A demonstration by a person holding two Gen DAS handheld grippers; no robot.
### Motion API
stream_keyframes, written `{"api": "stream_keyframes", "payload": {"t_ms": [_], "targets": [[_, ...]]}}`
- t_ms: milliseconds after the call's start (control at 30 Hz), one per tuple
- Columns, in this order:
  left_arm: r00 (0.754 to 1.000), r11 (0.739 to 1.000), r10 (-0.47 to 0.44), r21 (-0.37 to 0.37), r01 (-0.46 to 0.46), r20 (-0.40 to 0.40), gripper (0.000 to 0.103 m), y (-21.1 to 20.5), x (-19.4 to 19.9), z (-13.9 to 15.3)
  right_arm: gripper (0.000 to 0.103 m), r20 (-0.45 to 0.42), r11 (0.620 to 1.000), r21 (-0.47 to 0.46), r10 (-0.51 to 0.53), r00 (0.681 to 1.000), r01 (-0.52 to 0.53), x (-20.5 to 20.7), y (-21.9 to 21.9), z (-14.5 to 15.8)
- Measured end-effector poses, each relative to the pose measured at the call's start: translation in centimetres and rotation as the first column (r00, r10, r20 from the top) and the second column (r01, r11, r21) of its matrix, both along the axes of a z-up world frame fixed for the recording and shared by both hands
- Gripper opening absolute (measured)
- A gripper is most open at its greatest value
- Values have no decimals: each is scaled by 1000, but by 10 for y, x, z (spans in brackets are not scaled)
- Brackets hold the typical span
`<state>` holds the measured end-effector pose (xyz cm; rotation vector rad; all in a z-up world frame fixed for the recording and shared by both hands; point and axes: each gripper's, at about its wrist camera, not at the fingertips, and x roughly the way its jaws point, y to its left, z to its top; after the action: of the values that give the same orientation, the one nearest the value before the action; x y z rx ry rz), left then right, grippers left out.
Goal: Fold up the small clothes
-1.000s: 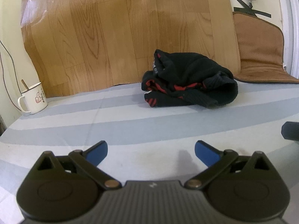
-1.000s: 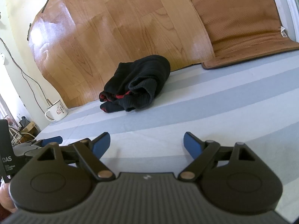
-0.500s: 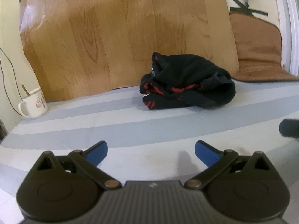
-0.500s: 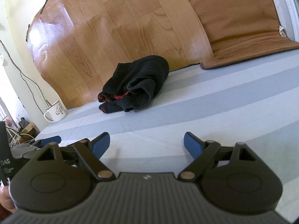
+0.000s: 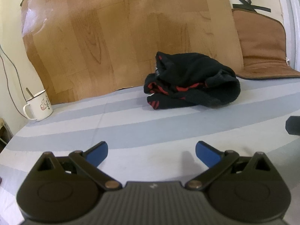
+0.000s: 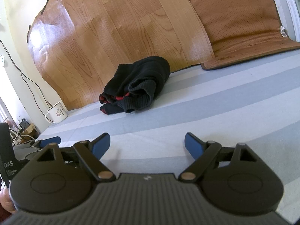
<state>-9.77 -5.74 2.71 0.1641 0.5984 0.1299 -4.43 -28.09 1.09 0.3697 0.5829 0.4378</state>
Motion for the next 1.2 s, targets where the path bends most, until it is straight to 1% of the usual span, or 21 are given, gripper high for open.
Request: {"api": "stream_keyframes", "payload": {"t_ms": [233, 467, 1200], "targets": [[999, 998, 42, -35, -42, 8, 103, 10, 1, 2, 89, 0, 1000, 0, 2, 1000, -2, 0, -1, 0], [998, 996, 67, -66, -67, -2, 103, 18, 4, 1, 89, 0, 1000, 1, 3, 1000, -3, 0, -1, 0], [999, 998, 40, -53, -40, -4, 103, 12, 3, -1, 89, 2, 1000, 4, -6, 1000, 6, 0, 1, 0]]}}
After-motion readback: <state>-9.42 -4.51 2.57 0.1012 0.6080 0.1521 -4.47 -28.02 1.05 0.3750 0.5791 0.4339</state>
